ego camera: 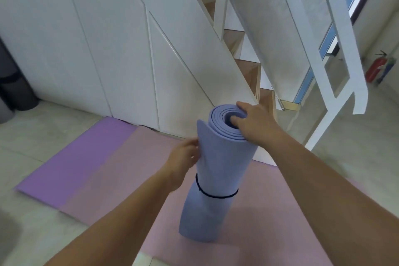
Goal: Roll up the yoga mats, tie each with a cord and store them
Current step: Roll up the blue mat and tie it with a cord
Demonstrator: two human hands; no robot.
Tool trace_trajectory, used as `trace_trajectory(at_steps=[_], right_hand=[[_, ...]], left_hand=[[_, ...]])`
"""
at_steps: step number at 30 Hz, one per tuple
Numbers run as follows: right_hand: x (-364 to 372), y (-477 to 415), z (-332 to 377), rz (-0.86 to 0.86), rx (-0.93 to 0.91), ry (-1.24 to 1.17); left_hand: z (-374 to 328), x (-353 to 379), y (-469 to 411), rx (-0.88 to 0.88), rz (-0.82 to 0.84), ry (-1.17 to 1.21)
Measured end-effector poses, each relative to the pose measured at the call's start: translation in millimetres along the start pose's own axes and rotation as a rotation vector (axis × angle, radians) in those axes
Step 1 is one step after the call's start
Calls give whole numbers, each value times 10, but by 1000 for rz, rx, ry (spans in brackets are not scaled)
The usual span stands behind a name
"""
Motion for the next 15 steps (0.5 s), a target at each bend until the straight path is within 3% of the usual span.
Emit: trace_trajectory(at_steps=[2, 5, 8, 11, 15], right_hand=[[52, 36, 69, -15, -65, -1], [-13, 196, 101, -134, -158, -485], [220, 349, -465, -109, 164, -902], [795, 551, -1141, -17, 501, -918], [1447, 689, -1646, 47, 678, -935]], left_hand=[[97, 123, 80, 61, 21, -71], [123, 90, 83, 75, -61, -5], [331, -21, -1, -82, -103, 37], [759, 13, -18, -342, -86, -2], [1219, 221, -137, -436, -39, -81]])
Point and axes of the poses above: each hand's wrist, its own y-axis away from the middle knuckle, its own x-axis out of the palm, z = x × y, the point moved 7 cm from there along -y, towards the middle knuckle, and after that the axes turned 11 degrees about -y, right-handed, at the moved point
